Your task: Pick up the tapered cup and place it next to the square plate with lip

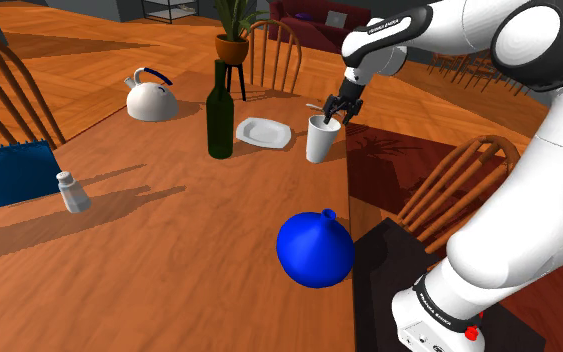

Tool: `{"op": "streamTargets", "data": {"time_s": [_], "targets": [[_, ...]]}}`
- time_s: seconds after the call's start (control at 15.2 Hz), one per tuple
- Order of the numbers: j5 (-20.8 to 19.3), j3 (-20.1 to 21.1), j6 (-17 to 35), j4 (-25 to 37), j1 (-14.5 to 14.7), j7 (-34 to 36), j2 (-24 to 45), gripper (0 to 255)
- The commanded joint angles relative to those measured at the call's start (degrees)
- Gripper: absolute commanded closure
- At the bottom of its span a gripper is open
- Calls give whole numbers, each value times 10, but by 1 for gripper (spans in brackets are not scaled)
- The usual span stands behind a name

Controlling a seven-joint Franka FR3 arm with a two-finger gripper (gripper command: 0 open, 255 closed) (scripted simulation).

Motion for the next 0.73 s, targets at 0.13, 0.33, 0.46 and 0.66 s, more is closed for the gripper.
{"op": "streamTargets", "data": {"time_s": [0.13, 0.33, 0.46, 0.66], "targets": [[-6, -3, -59, 38, -3, 5, -21, 0], [-6, -3, -59, 38, -3, 5, -21, 0], [-6, -3, -59, 38, -3, 5, -21, 0], [-6, -3, -59, 38, -3, 5, -21, 0]]}}
